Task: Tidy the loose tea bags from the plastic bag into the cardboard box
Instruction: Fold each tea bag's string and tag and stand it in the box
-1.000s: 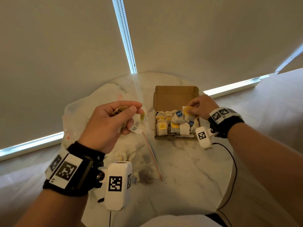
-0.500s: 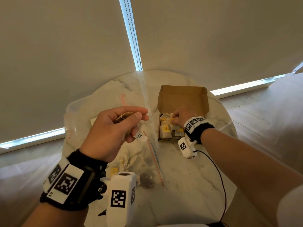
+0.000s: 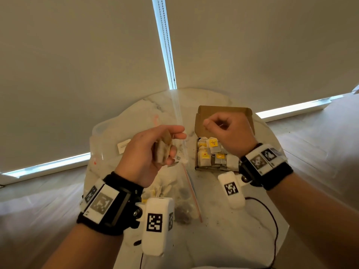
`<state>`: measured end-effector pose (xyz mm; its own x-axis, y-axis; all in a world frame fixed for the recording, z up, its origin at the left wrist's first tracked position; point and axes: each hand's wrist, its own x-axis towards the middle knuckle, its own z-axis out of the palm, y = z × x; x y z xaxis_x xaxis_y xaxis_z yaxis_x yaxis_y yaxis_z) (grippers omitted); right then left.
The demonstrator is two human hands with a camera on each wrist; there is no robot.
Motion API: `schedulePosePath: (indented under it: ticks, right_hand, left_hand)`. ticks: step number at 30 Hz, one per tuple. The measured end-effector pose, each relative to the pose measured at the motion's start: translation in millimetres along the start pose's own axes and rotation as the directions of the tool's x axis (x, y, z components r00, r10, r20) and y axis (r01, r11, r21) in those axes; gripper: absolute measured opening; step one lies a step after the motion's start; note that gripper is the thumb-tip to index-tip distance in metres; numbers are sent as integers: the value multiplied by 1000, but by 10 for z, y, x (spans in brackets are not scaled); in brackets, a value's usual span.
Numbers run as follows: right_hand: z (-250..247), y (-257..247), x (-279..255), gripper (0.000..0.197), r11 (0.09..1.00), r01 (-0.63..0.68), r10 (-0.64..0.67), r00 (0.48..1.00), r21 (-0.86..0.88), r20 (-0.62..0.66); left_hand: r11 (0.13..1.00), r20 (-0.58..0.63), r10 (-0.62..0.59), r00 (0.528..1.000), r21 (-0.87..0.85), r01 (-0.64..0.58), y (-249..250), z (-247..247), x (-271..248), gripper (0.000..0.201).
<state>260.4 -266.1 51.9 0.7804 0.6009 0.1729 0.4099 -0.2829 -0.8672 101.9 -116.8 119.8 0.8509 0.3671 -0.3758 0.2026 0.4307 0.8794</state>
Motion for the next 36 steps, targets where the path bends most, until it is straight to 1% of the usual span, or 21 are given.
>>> schedulePosePath:
  ticks: [2, 5, 7, 9, 11, 12, 14, 16, 17, 20, 21, 24, 26, 29, 31, 34, 36]
  right_hand:
    - [35, -356, -182, 16, 992, 119, -120, 993, 50, 12]
    - [140, -590, -381, 13, 974, 226, -227, 970, 24, 89]
    - [197, -632, -447, 22, 963, 268, -263, 959, -29, 106]
    - [221, -675, -488, 29, 959, 279, -276, 959, -43, 71]
    - [238, -738, -519, 28, 948, 313, -312, 950, -51, 23]
    - [259, -776, -537, 28, 935, 346, -345, 938, -84, 17]
    - [329, -866, -577, 34, 899, 397, -393, 917, -185, 61]
    - [417, -925, -603, 39, 886, 400, -385, 917, -235, 108]
    - [453, -942, -607, 36, 892, 387, -371, 922, -234, 114]
    - [479, -963, -598, 16, 924, 349, -336, 936, -157, 106]
    - [459, -970, -598, 12, 936, 327, -315, 943, -128, 104]
    - [347, -1003, -609, 7, 972, 233, -230, 968, -19, 102]
    - [226, -1016, -626, 9, 980, 158, -170, 980, 121, 102]
    - [28, -990, -662, 10, 939, 13, -57, 991, 343, 119]
    - [-63, -951, -693, 9, 898, -85, 34, 992, 431, 125]
    - [-119, -906, -719, 12, 837, -157, 127, 988, 524, 94]
    - [-133, -897, -706, 12, 766, -181, 170, 982, 617, 76]
  left_hand:
    - [997, 9, -23, 1000, -68, 24, 15, -2, 0, 45]
    - [988, -3, -23, 1000, -155, 23, 29, -36, -12, 40]
    - [980, -1, -22, 1000, -200, 21, 28, -65, -35, 44]
    - [966, -3, -35, 999, -255, 33, 24, -81, -65, 44]
    - [953, -6, -48, 999, -301, 44, 17, -82, -94, 40]
    - [948, -13, -55, 998, -316, 48, 11, -78, -106, 39]
    - [942, -17, -63, 998, -330, 54, -7, -78, -130, 39]
    - [942, -12, -63, 998, -332, 56, -22, -70, -153, 38]
    - [941, -2, -57, 998, -333, 54, -29, -63, -167, 37]
    - [945, 3, -29, 1000, -327, 28, -60, -59, -183, 34]
    - [948, -7, -22, 1000, -317, 18, -70, -69, -179, 33]
    - [963, -48, -15, 999, -269, 2, -101, -105, -170, 35]
    - [967, -74, -18, 997, -255, -1, -98, -117, -169, 33]
    - [969, -107, -19, 994, -247, -8, -84, -133, -164, 32]
    - [973, -119, -17, 993, -231, -11, -78, -141, -159, 34]
    - [982, -121, -17, 993, -189, -7, -67, -153, -164, 35]
    - [990, -119, -16, 993, -143, -1, -61, -157, -180, 34]
